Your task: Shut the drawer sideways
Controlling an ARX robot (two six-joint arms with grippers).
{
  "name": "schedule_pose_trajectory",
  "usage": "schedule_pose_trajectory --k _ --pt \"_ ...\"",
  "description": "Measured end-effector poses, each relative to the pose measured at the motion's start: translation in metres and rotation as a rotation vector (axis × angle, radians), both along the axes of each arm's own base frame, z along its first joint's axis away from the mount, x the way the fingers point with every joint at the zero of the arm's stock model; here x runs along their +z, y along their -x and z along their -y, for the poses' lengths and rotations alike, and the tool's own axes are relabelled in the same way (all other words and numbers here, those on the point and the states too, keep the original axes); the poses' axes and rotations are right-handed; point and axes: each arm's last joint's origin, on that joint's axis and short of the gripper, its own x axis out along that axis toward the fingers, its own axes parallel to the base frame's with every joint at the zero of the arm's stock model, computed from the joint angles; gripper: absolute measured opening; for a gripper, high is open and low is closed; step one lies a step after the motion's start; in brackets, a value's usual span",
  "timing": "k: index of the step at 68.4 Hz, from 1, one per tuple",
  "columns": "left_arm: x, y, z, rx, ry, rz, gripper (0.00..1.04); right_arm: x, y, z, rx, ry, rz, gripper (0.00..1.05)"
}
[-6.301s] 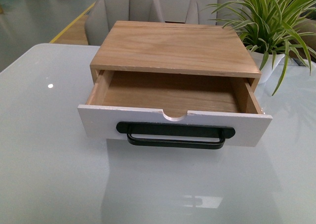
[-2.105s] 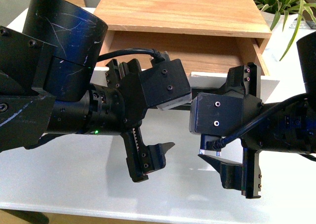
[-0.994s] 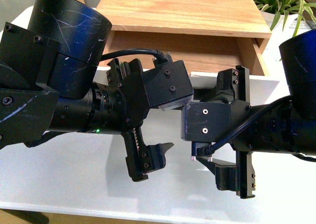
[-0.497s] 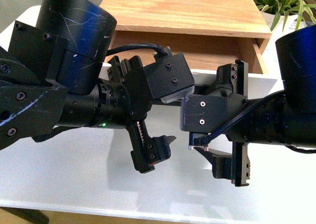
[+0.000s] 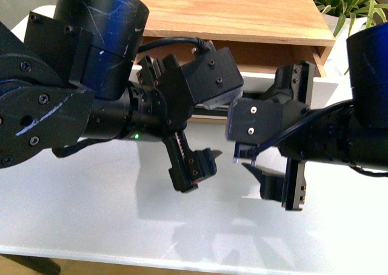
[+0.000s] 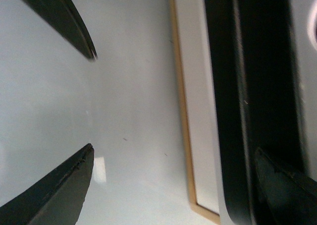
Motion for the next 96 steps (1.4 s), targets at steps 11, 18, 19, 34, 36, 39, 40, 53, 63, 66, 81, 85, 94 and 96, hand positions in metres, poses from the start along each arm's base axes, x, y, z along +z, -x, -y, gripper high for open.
schedule_pose_trajectory --k 11,18,19,34,36,39,40,53,63,66,81,85,94,96 --pt "0.001 -0.002 0.001 0.003 -0.005 0.023 0.96 -0.001 -0.003 0.004 -0.017 -0.012 0.009 0.96" --pt "-0.002 -0.005 0.002 0.005 -0.006 0.02 0.96 -0.003 -0.005 0.004 -0.019 -0.013 0.008 0.96" --pt "-0.002 -0.005 0.003 0.004 -0.005 0.019 0.96 -0.003 -0.005 0.005 -0.019 -0.013 0.008 0.96" --pt "-0.007 -0.018 0.007 0.026 -0.01 -0.001 0.96 -0.005 -0.016 0.004 -0.01 -0.007 0.025 0.96" --pt "-0.008 -0.019 0.007 0.03 -0.01 -0.004 0.96 -0.005 -0.018 0.004 -0.009 -0.005 0.027 0.96" --pt "-0.009 -0.022 0.009 0.037 -0.009 -0.012 0.96 -0.005 -0.02 0.004 -0.006 -0.002 0.032 0.96" --pt "-0.009 -0.023 0.009 0.038 -0.01 -0.013 0.96 -0.005 -0.021 0.004 -0.005 -0.002 0.033 0.96" --pt "-0.009 -0.036 0.015 0.061 -0.003 -0.012 0.96 -0.005 -0.033 0.004 -0.015 0.003 0.058 0.96" --pt "-0.008 -0.045 0.019 0.079 -0.002 0.001 0.96 -0.006 -0.042 0.005 -0.024 0.001 0.079 0.96" --pt "-0.008 -0.047 0.02 0.083 -0.003 0.003 0.96 -0.006 -0.043 0.006 -0.026 0.0 0.082 0.96" --pt "-0.006 -0.056 0.023 0.128 -0.003 0.028 0.96 -0.008 -0.055 0.006 -0.05 -0.002 0.114 0.96" --pt "-0.005 -0.059 0.024 0.148 -0.007 0.039 0.96 -0.008 -0.058 0.006 -0.063 -0.004 0.125 0.96" --pt "-0.006 -0.06 0.024 0.169 -0.003 0.049 0.96 -0.01 -0.06 0.006 -0.07 -0.013 0.134 0.96" --pt "-0.006 -0.06 0.024 0.17 -0.003 0.049 0.96 -0.01 -0.061 0.006 -0.071 -0.015 0.135 0.96"
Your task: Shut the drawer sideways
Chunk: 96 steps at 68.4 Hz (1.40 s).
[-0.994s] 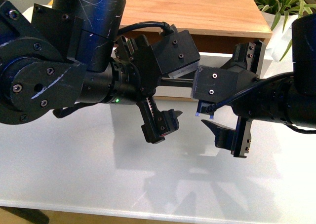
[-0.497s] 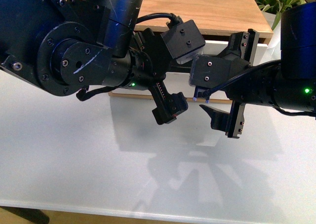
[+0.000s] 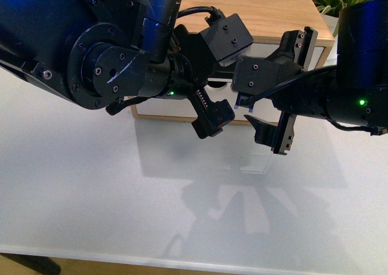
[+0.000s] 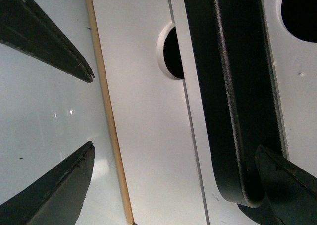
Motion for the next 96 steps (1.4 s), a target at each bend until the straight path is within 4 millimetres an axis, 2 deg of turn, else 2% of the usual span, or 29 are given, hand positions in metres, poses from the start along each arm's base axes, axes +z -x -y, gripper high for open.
schedule_pose_trajectory --k 20,28,38,45,53,58,65,71,75,79,83,85,96 --pt "0.004 0.006 -0.004 0.016 0.004 -0.009 0.96 0.006 0.007 0.002 -0.028 -0.051 -0.021 0.96" --pt "0.012 0.015 -0.012 0.044 0.011 -0.002 0.96 0.016 0.018 0.013 -0.115 -0.118 -0.045 0.96" --pt "0.039 0.027 -0.024 0.113 0.1 0.021 0.96 0.03 0.038 0.027 -0.17 -0.209 -0.055 0.96" --pt "0.064 0.039 -0.036 0.16 0.188 0.033 0.96 0.048 0.055 0.033 -0.188 -0.301 -0.036 0.96" --pt "0.094 0.065 -0.066 0.249 0.318 0.021 0.96 0.078 0.086 0.046 -0.236 -0.454 -0.001 0.96" --pt "0.108 0.082 -0.083 0.294 0.386 0.014 0.96 0.089 0.104 0.055 -0.284 -0.531 0.012 0.96" --pt "0.13 0.119 -0.108 0.36 0.507 0.016 0.96 0.106 0.134 0.076 -0.432 -0.635 0.073 0.96" --pt "0.143 0.144 -0.128 0.441 0.586 0.022 0.96 0.112 0.145 0.082 -0.478 -0.686 0.108 0.95" --pt "0.149 0.161 -0.141 0.507 0.63 0.03 0.96 0.107 0.15 0.083 -0.596 -0.844 0.214 0.83" --pt "0.153 0.173 -0.146 0.57 0.65 0.093 0.93 0.101 0.16 0.087 -0.667 -0.981 0.233 0.73" --pt "0.154 0.183 -0.155 0.754 0.689 0.28 0.79 0.101 0.17 0.089 -0.686 -1.076 0.221 0.6" --pt "0.151 0.189 -0.161 0.809 0.692 0.315 0.72 0.102 0.176 0.09 -0.678 -1.104 0.218 0.53" --pt "0.133 0.21 -0.176 0.827 0.683 0.315 0.38 0.102 0.196 0.102 -0.696 -1.152 0.2 0.19"
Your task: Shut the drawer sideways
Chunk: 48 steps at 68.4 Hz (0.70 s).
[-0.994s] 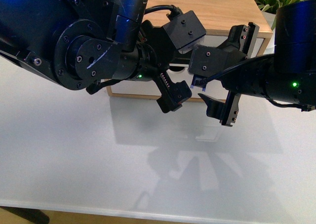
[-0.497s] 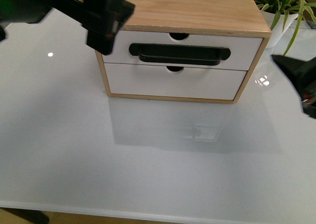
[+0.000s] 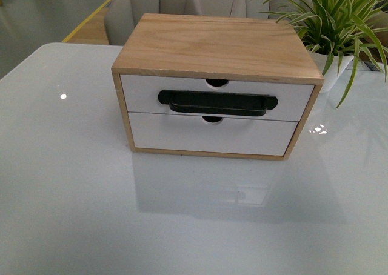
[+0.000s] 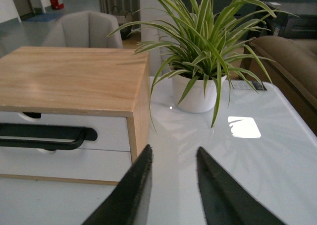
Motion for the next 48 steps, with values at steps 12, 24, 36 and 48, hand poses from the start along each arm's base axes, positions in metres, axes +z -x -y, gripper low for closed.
schedule_pose_trajectory --k 12,24,36,48 --pt "-0.012 0.021 -0.012 0.004 -0.002 0.002 0.02 0.001 0.02 0.002 -0.005 -0.009 0.003 0.02" --pt "-0.019 0.036 -0.025 -0.002 -0.003 0.0 0.02 0.003 0.034 0.002 -0.004 -0.01 0.007 0.02" --pt "-0.024 0.045 -0.028 0.008 -0.003 0.004 0.02 0.008 0.044 0.002 -0.004 -0.01 0.024 0.02" --pt "-0.027 0.053 -0.028 0.009 -0.003 0.022 0.02 0.01 0.052 0.002 -0.004 -0.01 0.032 0.02"
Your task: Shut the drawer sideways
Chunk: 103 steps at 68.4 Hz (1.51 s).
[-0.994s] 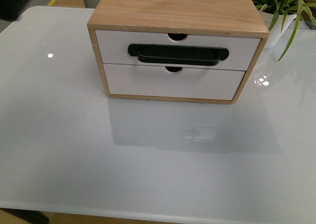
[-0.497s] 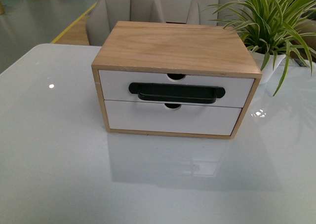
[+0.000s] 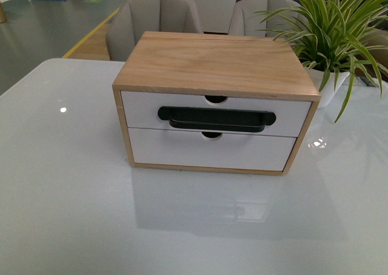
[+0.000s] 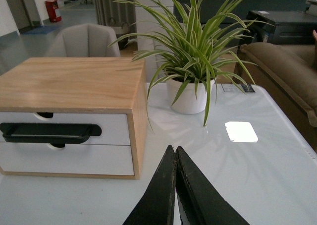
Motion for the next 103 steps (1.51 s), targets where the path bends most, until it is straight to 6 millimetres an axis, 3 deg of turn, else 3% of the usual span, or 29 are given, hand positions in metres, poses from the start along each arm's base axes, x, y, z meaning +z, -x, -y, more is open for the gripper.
schedule_pose_trajectory --k 51,68,71,90,97,99,103 --pt "-0.003 0.03 0.0 0.0 0.0 -0.011 0.02 -0.003 0.03 0.0 -0.002 0.0 -0.008 0.02" --pt "-0.002 0.031 0.0 0.0 0.0 -0.001 0.02 -0.002 0.031 0.0 -0.002 0.0 0.001 0.02" --pt "-0.002 0.031 0.0 0.0 0.0 -0.001 0.08 -0.002 0.031 0.0 -0.002 0.001 0.001 0.03" --pt "-0.002 0.031 0.0 0.0 0.0 -0.001 0.67 -0.002 0.031 0.0 -0.002 0.0 0.001 0.62" --pt "-0.002 0.031 0.0 0.0 0.0 -0.002 0.97 -0.002 0.031 0.0 -0.001 0.0 0.001 0.91" --pt "-0.002 0.031 0.0 0.0 -0.001 -0.002 0.97 -0.002 0.031 0.0 -0.002 -0.001 0.001 0.97" --pt "-0.002 0.031 0.0 0.0 0.0 -0.001 0.96 -0.002 0.031 0.0 -0.002 -0.001 0.001 0.95"
